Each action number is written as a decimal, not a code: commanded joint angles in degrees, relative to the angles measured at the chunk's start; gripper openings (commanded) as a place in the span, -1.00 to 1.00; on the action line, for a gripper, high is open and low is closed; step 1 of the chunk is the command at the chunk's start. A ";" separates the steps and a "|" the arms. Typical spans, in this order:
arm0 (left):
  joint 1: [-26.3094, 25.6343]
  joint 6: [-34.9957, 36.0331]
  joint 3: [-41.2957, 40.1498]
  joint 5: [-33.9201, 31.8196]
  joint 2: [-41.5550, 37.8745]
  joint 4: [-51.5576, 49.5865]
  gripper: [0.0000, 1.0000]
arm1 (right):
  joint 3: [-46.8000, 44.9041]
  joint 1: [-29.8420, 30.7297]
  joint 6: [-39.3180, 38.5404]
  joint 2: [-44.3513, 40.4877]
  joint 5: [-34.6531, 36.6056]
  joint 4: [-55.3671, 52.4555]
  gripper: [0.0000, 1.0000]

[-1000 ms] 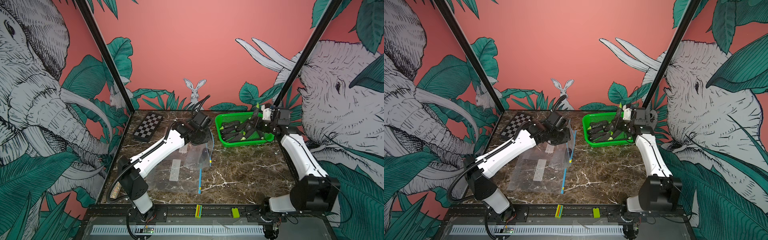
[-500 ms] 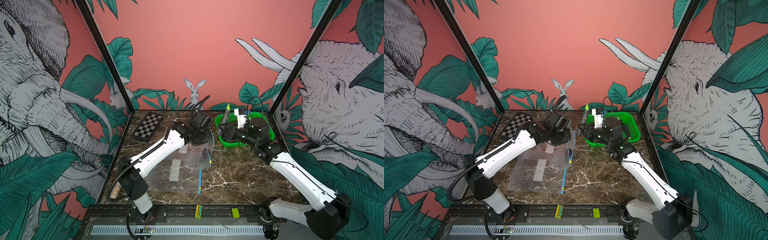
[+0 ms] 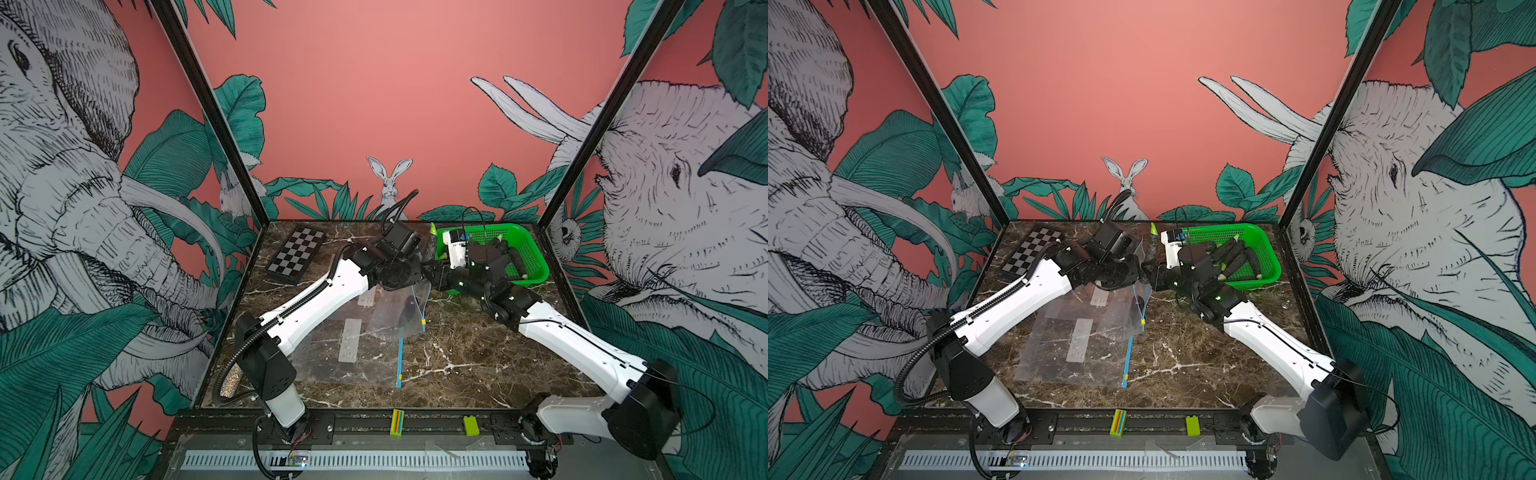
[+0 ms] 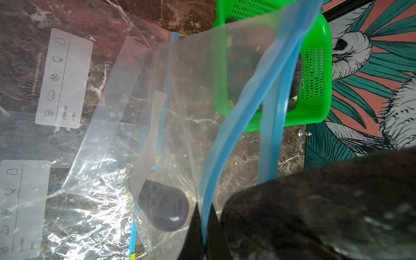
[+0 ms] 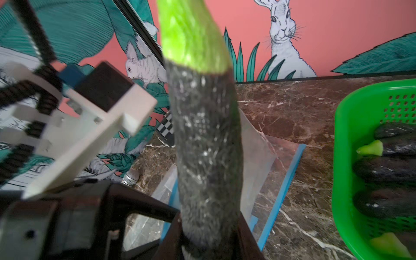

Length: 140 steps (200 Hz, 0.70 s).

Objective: Place the eggplant in a zip-top bag and seal the zipper
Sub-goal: Place the eggplant in the zipper food storage bag.

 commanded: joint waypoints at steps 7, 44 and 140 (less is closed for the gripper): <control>0.26 -0.13 1.16 -0.71 -1.47 0.32 -1.00 | -0.49 1.97 -5.70 -0.32 4.29 -4.85 -0.74; 0.38 -0.04 1.36 -0.89 -1.26 0.76 -1.00 | 0.05 3.55 -8.35 -0.91 5.08 -10.66 -0.70; 0.71 0.67 1.96 -1.05 -1.00 0.50 -1.00 | 4.75 3.33 -9.21 -2.71 -0.24 -18.28 0.04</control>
